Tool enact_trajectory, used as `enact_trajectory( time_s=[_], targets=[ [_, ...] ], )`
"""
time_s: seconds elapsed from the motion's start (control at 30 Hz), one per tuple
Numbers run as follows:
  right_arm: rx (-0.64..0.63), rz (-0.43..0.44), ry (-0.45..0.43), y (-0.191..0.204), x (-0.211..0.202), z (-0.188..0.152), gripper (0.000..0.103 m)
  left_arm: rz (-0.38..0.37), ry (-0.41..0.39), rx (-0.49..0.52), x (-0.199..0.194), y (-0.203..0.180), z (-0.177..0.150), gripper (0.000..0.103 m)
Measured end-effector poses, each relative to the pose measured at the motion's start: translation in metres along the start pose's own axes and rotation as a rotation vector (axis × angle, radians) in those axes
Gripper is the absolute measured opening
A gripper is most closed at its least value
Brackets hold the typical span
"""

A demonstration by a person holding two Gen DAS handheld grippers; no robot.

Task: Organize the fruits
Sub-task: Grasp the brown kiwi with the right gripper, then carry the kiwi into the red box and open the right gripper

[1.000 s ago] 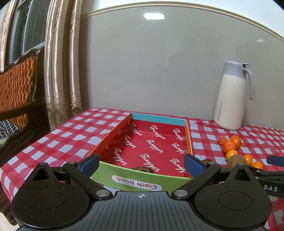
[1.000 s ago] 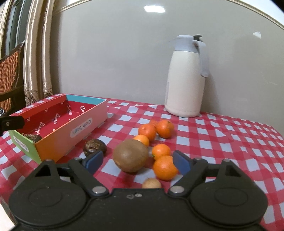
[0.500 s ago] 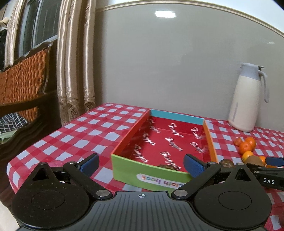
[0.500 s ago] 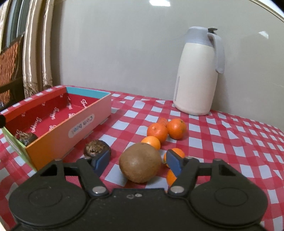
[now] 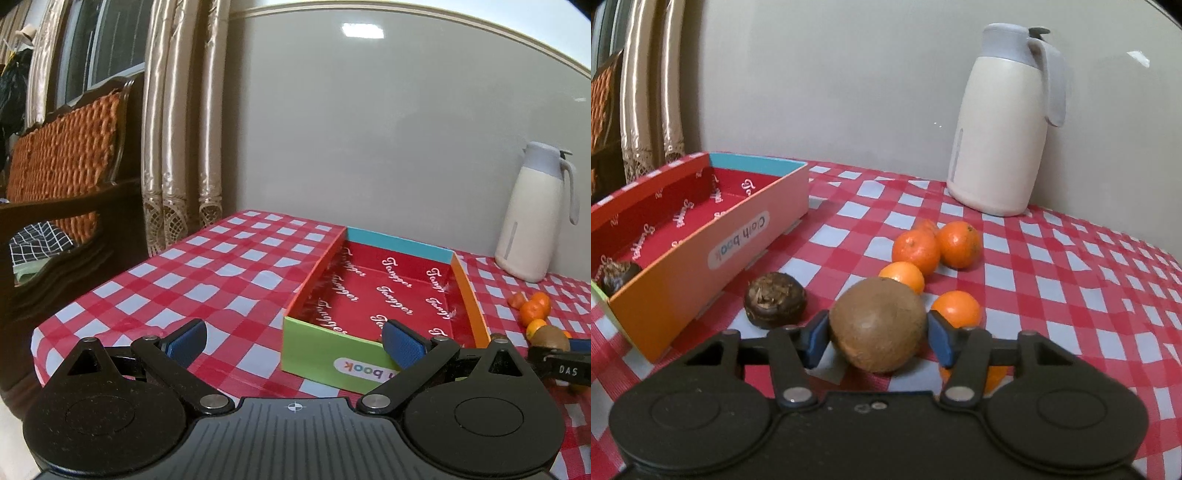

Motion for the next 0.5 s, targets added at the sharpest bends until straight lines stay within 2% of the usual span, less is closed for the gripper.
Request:
enact_trajectory(
  time_s=[0.27, 0.5],
  targets=[
    [0.005, 0.059, -0.115, 0.027, -0.028, 0.028, 0.054, 0.018, -0.011, 0.005, -0.01, 0.015, 0.003, 0.1],
    [-0.016, 0.136, -0.195, 0.068, -0.04, 0.051, 0.054, 0.047, -0.016, 0.0, -0.019, 0.039, 0.007, 0.1]
  ],
)
Point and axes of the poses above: each gripper's, at about its wrist camera, not at the fingertips, and x roughly the way its jaws point, y to its left, z to its top, the point moved 3 cm from there along x, roughly the way its jaws point, and after that the axes turned 8 degrees about -x, right-handed, at the moved point
